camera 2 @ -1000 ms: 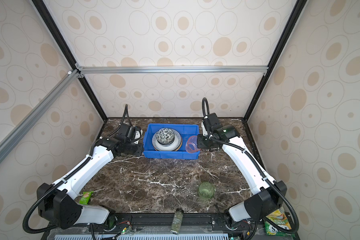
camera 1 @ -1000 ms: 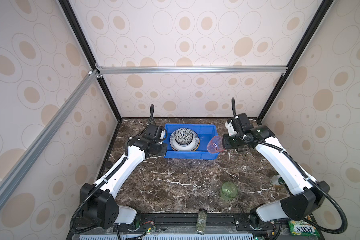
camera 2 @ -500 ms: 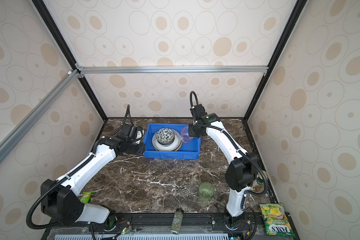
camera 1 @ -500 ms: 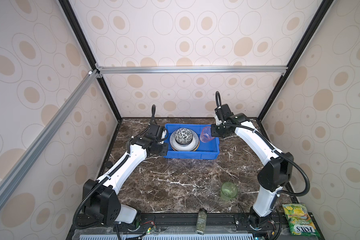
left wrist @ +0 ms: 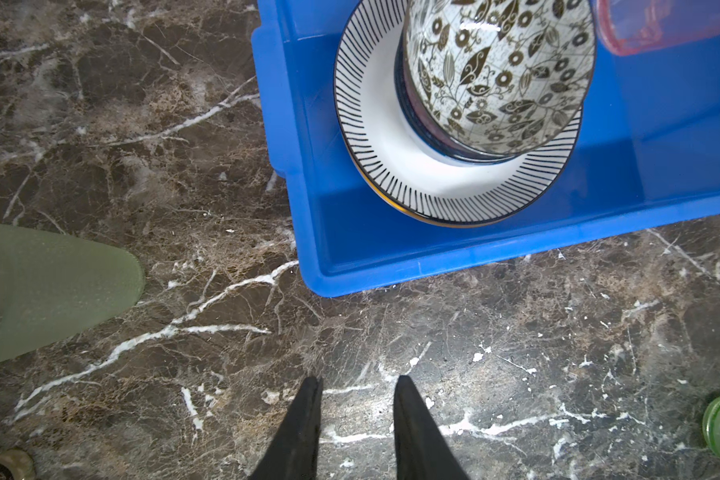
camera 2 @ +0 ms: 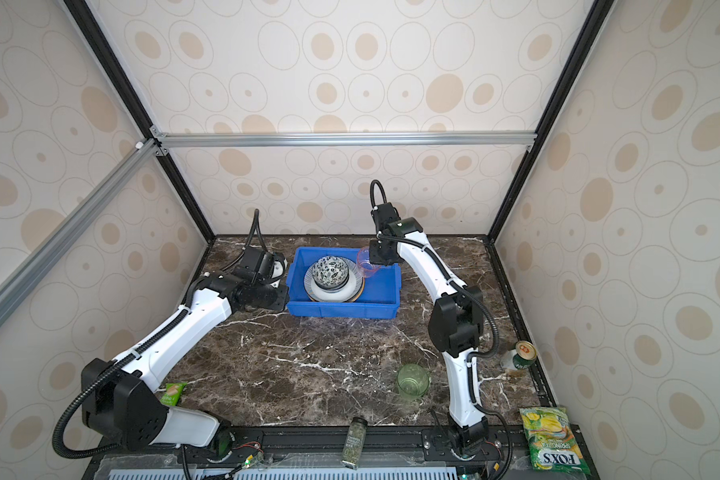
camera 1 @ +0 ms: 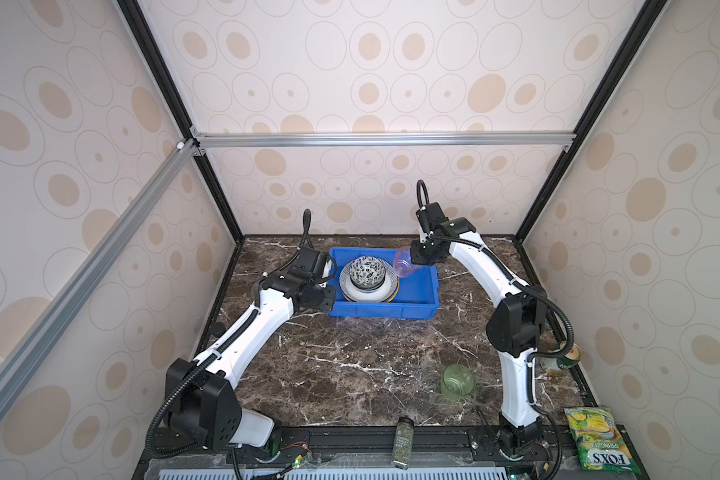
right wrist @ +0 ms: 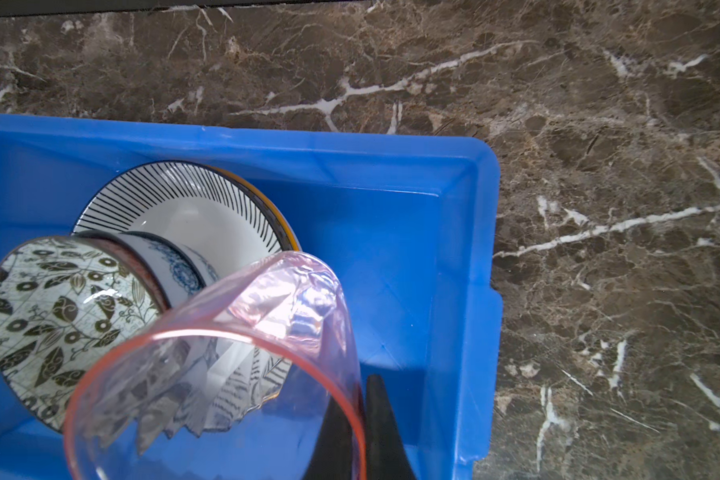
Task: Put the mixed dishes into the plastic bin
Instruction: 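Lift the pink cup and carry it over the bin with the right gripper, then lower the pink cup into the bin beside the plate and open the right gripper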
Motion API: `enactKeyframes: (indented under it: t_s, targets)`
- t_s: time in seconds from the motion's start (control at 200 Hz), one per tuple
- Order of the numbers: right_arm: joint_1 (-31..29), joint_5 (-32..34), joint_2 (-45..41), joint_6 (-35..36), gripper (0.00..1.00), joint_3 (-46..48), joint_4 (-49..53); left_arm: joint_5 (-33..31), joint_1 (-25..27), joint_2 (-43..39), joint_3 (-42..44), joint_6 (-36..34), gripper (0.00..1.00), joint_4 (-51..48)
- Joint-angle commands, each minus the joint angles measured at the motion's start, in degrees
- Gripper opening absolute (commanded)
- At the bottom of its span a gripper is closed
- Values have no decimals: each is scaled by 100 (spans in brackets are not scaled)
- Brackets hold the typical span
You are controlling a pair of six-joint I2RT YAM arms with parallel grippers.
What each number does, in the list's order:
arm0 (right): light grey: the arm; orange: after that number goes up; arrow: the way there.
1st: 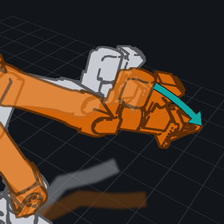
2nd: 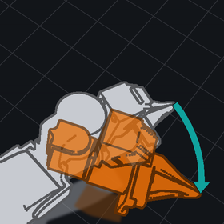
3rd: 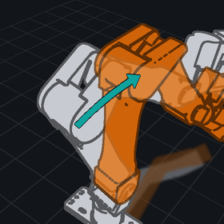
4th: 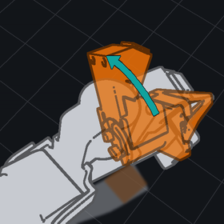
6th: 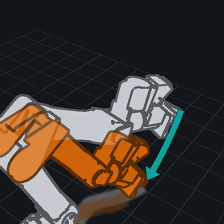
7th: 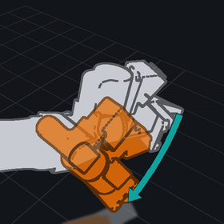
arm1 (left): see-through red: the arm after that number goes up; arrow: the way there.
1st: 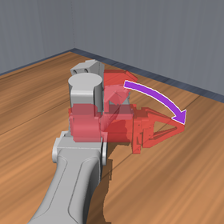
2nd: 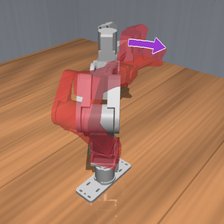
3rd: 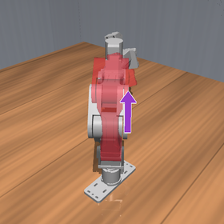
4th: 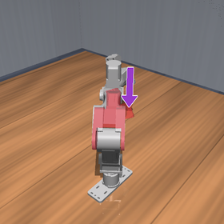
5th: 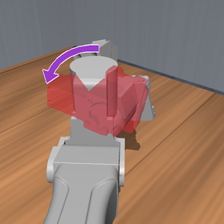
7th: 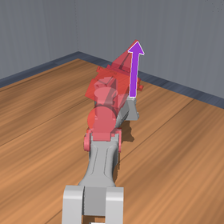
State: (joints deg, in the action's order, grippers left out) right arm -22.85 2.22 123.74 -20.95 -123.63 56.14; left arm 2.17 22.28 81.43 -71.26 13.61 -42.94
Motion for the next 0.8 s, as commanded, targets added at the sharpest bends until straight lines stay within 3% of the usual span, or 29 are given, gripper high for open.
enactKeyframes:
  t_s: [0.0, 0.33, 0.796]
  targets:
    - [9, 43, 171, -23, 0, -329, 180, -99, 22, -52, 15, -145, 31, -127]
    - [26, 584, 470, 99, 0, -627, 466, -73, -31, -8, 84, -162, 31, -75]
    - [291, 341, 1118, 75, 0, -1066, 682, -24, -49, 83, 139, -178, 31, -33]
